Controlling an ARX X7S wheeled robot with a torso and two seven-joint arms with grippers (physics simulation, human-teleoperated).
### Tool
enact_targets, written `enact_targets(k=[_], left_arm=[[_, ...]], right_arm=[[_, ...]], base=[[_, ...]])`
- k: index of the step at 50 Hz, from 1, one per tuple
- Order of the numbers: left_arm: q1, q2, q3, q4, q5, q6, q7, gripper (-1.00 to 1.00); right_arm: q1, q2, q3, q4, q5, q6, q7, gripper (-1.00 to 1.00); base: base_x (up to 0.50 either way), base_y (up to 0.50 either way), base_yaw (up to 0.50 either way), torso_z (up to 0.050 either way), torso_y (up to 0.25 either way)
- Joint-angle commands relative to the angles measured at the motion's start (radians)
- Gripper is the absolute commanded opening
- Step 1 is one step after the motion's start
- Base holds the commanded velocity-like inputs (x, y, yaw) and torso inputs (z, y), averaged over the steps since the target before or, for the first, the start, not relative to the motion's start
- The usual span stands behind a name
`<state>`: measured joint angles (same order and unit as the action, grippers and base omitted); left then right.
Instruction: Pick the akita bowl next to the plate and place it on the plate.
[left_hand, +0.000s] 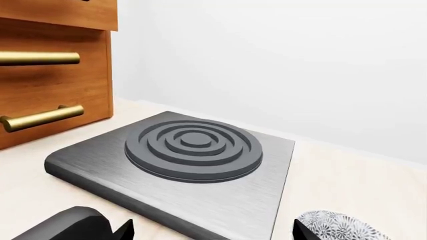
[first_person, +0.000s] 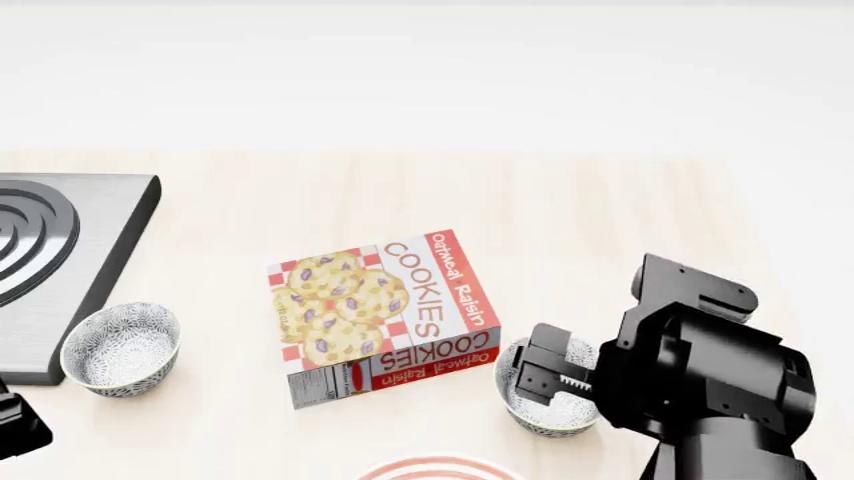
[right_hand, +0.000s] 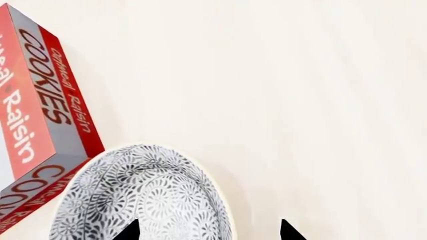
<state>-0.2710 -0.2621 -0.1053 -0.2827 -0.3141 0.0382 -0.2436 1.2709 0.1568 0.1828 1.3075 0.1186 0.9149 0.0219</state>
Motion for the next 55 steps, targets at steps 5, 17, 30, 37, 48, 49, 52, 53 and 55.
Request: enact_targets(k=[5,17,30,37,48,49,52,53,55], left_arm=[[0.005,-0.004,0.004,0.012,-0.004,-0.005,-0.006,1.0],[0.003,-0.005,0.007,0.002,-0.005,0.003,-0.006,1.0],[0.002,-0.007,0.01,0.001,-0.008,0.004,-0.009,1.0],[0.001,-0.008,0.012,-0.005,-0.008,0.008,-0.009,1.0],[0.0,-0.009,0.015,-0.005,-0.009,0.008,-0.013,1.0],[0.0,-0.008,0.015,-0.008,-0.009,0.011,-0.012,1.0],[0.0,-0.008,0.015,-0.01,-0.01,0.013,-0.012,1.0],[0.0,-0.009,0.015,-0.01,-0.011,0.013,-0.011,1.0],[0.0,-0.009,0.016,-0.006,-0.01,0.01,-0.014,1.0]], right_arm=[[-0.01,0.001,0.062,0.0,-0.048,0.013,0.004,1.0],[-0.017,0.0,0.088,0.0,-0.072,0.014,0.003,1.0],[-0.015,0.001,0.099,0.0,-0.09,0.01,-0.013,-1.0],[-0.013,-0.003,0.085,0.0,-0.106,-0.015,-0.015,-1.0],[0.004,-0.005,0.068,-0.003,-0.112,-0.051,-0.035,-1.0],[0.004,-0.005,0.067,-0.003,-0.113,-0.056,-0.033,-1.0],[-0.017,-0.008,0.066,-0.062,-0.109,-0.064,-0.049,-1.0],[-0.043,-0.015,0.06,-0.128,-0.11,-0.024,-0.059,-1.0],[-0.112,-0.028,0.058,-0.308,-0.105,0.069,-0.074,-1.0]], base=[[0.0,0.0,0.0,0.0,0.0],[0.0,0.0,0.0,0.0,0.0],[0.0,0.0,0.0,0.0,0.0],[0.0,0.0,0.0,0.0,0.0],[0.0,0.0,0.0,0.0,0.0],[0.0,0.0,0.0,0.0,0.0],[0.0,0.0,0.0,0.0,0.0],[0.0,0.0,0.0,0.0,0.0],[0.0,0.0,0.0,0.0,0.0]])
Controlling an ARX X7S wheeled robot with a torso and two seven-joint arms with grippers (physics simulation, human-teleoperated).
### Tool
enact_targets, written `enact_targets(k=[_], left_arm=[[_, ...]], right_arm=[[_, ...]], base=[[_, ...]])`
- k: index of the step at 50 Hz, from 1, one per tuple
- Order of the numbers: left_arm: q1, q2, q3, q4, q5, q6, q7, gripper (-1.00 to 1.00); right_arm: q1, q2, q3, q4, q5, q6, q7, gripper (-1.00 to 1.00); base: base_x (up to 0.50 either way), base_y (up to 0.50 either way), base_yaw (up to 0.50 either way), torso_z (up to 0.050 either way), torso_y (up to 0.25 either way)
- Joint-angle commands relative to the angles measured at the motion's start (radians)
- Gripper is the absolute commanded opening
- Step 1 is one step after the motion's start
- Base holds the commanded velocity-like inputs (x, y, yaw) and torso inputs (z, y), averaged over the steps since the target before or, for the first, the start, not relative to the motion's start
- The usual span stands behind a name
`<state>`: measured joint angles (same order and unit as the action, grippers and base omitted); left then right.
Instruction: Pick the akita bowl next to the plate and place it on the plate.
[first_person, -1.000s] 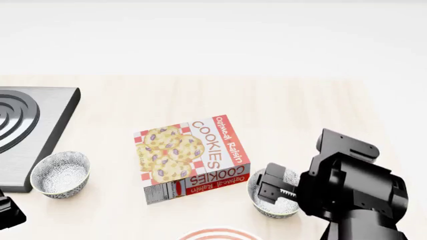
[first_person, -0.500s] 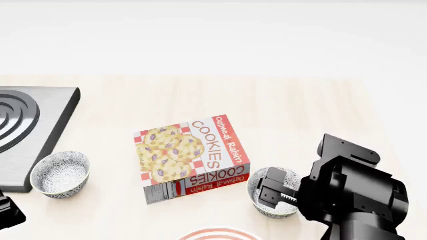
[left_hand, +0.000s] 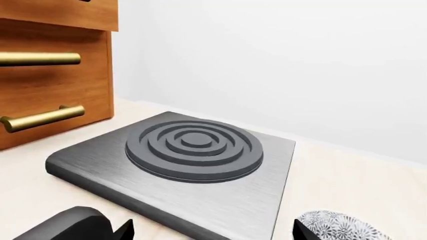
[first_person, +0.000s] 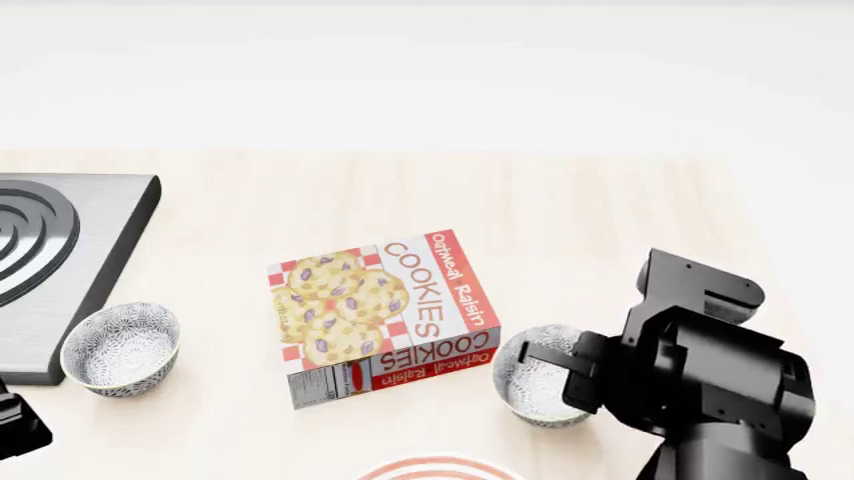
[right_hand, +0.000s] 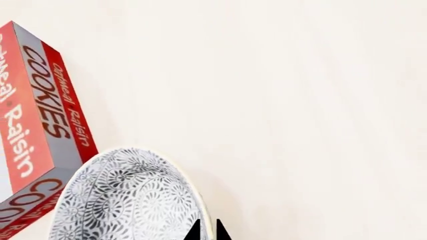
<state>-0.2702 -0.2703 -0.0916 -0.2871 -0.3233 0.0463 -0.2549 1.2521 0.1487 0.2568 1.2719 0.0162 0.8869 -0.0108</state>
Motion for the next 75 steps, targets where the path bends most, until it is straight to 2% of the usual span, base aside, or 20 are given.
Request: enact_targets(k=[1,7,15,38,41,45,47,53,61,75], left_arm=[[0.003,-0.002,0.003,0.009,-0.003,-0.005,-0.006,1.0],[0.0,-0.003,0.004,-0.002,-0.002,0.003,-0.004,1.0],[0.001,-0.004,0.006,-0.001,-0.003,0.002,-0.007,1.0],[0.003,-0.008,0.011,0.005,-0.008,-0.001,-0.013,1.0],[0.002,-0.008,0.012,0.004,-0.009,0.0,-0.013,1.0],[0.004,-0.009,0.014,0.008,-0.009,-0.001,-0.015,1.0],[0.003,-0.009,0.015,0.004,-0.008,0.001,-0.015,1.0],[0.005,-0.01,0.016,0.01,-0.009,-0.003,-0.018,1.0],[0.005,-0.011,0.019,0.011,-0.01,-0.004,-0.02,1.0],[0.005,-0.014,0.021,0.014,-0.015,-0.007,-0.024,1.0]], right_arm=[[-0.124,-0.024,-0.01,-0.355,0.003,0.142,-0.045,-1.0],[-0.246,-0.03,-0.002,-0.681,0.014,0.308,-0.052,-1.0],[-0.291,-0.032,0.02,-0.92,0.02,0.466,-0.032,-1.0],[-0.316,-0.056,-0.043,-1.307,0.069,0.68,-0.049,-1.0],[-0.322,-0.04,-0.042,-1.321,0.195,0.684,0.032,-1.0],[-0.359,0.041,-0.052,-1.343,0.672,0.683,0.39,-1.0],[-0.366,0.059,-0.042,-1.336,0.829,0.683,0.498,-1.0],[-0.371,0.095,-0.043,-1.289,1.178,0.681,0.727,-1.0],[-0.388,0.113,-0.051,-1.218,1.392,0.666,0.835,-1.0],[-0.428,0.135,-0.103,-1.16,1.541,0.648,0.903,-1.0]], base=[[0.0,0.0,0.0,0.0,0.0],[0.0,0.0,0.0,0.0,0.0],[0.0,0.0,0.0,0.0,0.0],[0.0,0.0,0.0,0.0,0.0],[0.0,0.0,0.0,0.0,0.0],[0.0,0.0,0.0,0.0,0.0],[0.0,0.0,0.0,0.0,0.0],[0.0,0.0,0.0,0.0,0.002],[0.0,0.0,0.0,0.0,0.0],[0.0,0.0,0.0,0.0,0.0]])
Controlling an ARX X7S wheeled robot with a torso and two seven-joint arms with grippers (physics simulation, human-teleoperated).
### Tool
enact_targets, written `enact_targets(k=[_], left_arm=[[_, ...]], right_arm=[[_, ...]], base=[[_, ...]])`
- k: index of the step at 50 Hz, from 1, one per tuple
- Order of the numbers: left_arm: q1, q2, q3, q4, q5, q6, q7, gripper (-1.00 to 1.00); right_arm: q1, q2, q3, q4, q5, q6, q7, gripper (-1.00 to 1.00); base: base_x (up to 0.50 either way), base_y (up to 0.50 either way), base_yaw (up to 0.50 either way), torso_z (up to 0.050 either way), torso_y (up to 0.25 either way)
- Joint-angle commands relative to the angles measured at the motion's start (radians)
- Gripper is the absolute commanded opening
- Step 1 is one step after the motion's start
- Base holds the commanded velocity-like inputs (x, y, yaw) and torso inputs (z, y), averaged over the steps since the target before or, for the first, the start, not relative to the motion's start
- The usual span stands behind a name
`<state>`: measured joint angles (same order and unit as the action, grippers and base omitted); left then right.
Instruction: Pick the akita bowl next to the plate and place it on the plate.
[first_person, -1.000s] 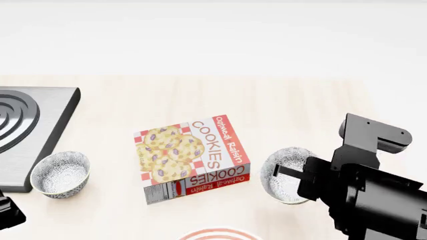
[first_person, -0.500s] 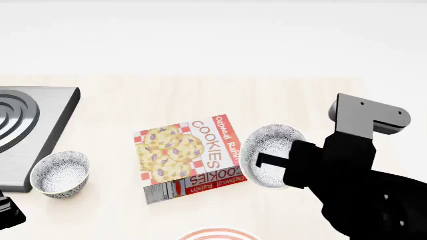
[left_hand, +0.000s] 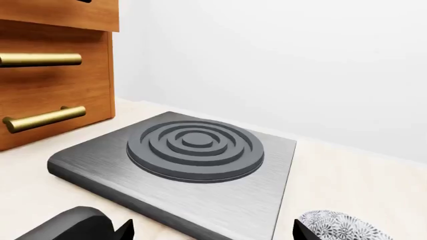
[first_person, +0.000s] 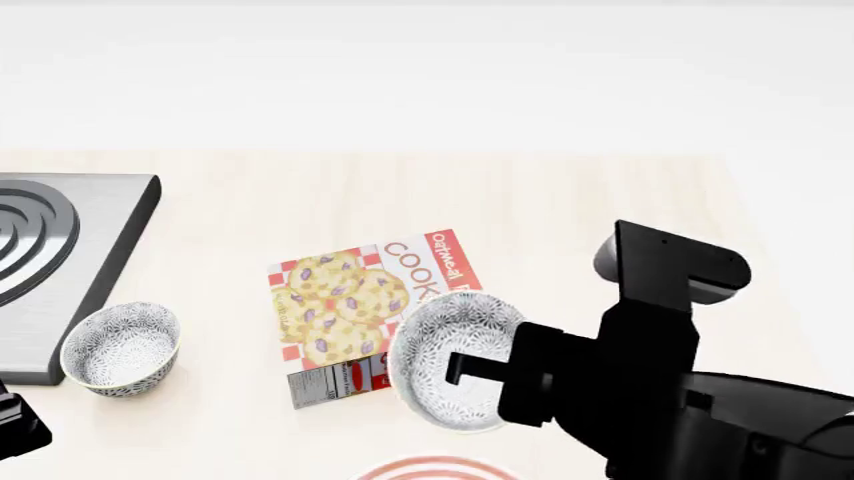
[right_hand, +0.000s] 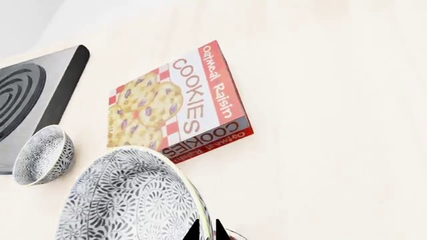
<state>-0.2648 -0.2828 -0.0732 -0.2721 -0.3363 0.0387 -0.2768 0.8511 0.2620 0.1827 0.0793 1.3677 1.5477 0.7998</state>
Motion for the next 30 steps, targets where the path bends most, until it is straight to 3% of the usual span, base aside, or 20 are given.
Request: enact_targets(k=[1,30], left_arm=[[-0.002,-0.001,0.002,-0.007,-0.001,0.005,-0.001,1.0],[0.002,-0.006,0.008,-0.003,-0.006,0.008,-0.006,1.0]], right_arm=[[-0.03,0.023,-0.032,0.035,0.198,-0.015,0.096,-1.0],[-0.143,0.063,-0.11,0.031,0.239,-0.075,0.026,-1.0]], base=[[0.0,0.0,0.0,0.0,0.0],[0.0,0.0,0.0,0.0,0.0]])
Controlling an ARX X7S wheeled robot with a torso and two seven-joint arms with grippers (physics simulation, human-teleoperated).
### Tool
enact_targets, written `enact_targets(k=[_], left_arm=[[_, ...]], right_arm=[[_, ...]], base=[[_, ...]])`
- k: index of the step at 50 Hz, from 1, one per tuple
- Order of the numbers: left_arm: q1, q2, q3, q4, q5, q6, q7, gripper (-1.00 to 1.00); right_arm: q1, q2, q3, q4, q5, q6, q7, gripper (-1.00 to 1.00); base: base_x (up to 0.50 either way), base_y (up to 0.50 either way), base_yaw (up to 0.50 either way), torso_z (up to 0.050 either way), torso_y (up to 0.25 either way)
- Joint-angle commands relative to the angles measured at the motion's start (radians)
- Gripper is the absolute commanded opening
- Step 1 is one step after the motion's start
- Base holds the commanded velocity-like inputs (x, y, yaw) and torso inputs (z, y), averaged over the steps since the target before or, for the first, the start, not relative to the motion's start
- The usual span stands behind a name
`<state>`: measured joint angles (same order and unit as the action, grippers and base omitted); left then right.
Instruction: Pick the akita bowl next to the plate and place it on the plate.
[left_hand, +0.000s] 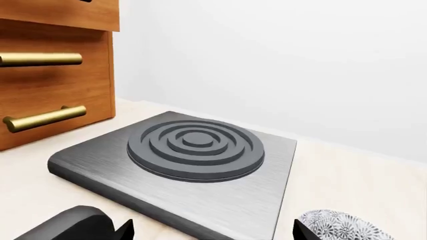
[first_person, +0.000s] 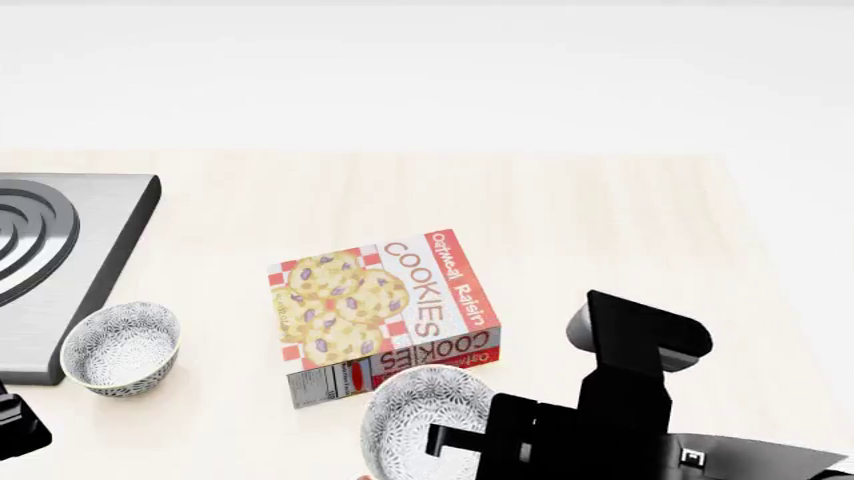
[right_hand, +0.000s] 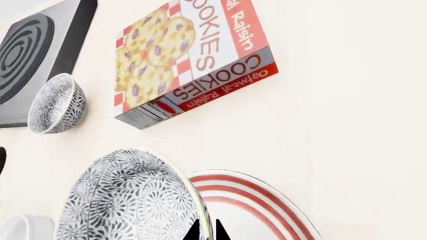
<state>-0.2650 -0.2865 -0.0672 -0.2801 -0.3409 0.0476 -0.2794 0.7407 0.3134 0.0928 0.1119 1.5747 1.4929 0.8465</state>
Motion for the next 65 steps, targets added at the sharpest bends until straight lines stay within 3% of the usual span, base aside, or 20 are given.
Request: enact_targets(k=[1,33,65], left_arm=[[0.002,-0.002,0.002,0.004,-0.002,-0.001,-0.003,1.0],[-0.002,-0.005,0.01,-0.005,-0.006,0.005,-0.007,1.0],[-0.004,-0.008,0.017,-0.013,-0.01,0.012,-0.011,1.0]], right_arm=[[-0.035,0.012,-0.022,-0.003,0.031,-0.023,-0.021,-1.0],[-0.114,0.05,-0.106,-0.037,0.05,-0.039,-0.071,-1.0],[-0.137,0.098,-0.198,-0.051,-0.048,-0.096,-0.137,-1.0]], base=[[0.0,0.0,0.0,0.0,0.0],[0.0,0.0,0.0,0.0,0.001],[0.0,0.0,0.0,0.0,0.0]])
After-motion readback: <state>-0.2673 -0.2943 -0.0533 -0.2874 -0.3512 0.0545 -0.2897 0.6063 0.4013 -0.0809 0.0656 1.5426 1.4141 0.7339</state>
